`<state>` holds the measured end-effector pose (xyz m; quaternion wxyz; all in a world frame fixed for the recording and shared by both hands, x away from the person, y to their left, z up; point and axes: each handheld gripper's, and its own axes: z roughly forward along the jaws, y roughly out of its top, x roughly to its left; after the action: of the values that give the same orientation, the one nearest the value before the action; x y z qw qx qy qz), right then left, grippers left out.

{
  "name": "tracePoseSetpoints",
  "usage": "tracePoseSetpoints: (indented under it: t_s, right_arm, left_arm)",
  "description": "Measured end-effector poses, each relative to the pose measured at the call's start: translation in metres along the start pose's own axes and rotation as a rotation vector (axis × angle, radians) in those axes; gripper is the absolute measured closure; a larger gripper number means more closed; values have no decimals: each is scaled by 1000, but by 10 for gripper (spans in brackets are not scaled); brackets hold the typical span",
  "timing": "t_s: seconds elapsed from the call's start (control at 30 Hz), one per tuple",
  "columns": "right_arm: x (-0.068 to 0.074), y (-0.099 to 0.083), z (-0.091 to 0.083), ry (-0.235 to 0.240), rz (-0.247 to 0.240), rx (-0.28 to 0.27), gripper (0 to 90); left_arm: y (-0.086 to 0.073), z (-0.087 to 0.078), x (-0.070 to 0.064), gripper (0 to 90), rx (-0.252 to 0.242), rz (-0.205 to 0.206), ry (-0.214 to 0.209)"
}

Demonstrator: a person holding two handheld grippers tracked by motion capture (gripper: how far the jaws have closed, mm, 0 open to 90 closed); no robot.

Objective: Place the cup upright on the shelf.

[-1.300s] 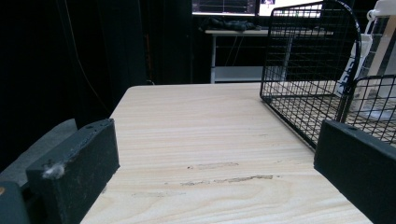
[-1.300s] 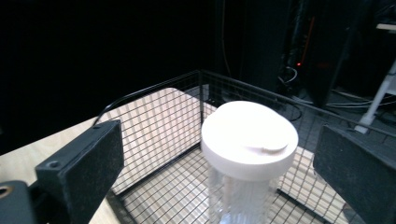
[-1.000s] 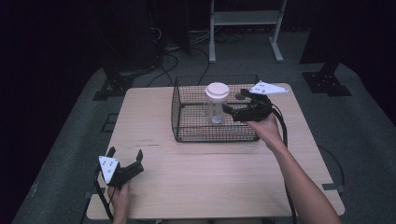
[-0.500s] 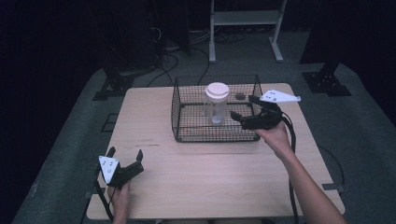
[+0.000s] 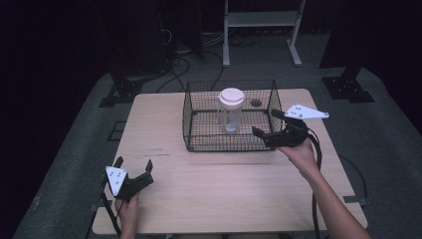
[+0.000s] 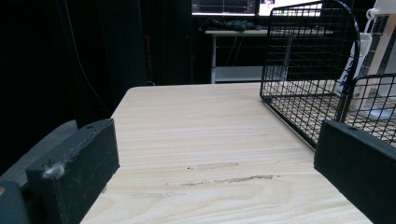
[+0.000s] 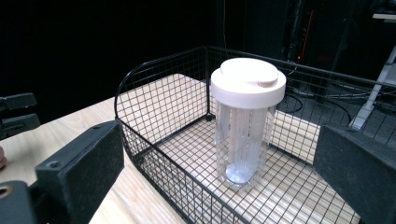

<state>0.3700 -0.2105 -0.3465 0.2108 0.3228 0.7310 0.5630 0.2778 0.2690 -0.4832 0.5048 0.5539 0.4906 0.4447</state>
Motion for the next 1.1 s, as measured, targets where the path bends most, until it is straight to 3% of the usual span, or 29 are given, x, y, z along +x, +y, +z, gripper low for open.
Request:
tracePoseSetpoints:
  t_s: [0.5,1.1]
  right_arm:
    - [4,-17,-16,14,20,2,11]
    - [9,-39,-35,-1,16,13,11]
  left_arm:
    - [0,0,0,0,1,3,2]
    - [0,0,0,0,2,0,7]
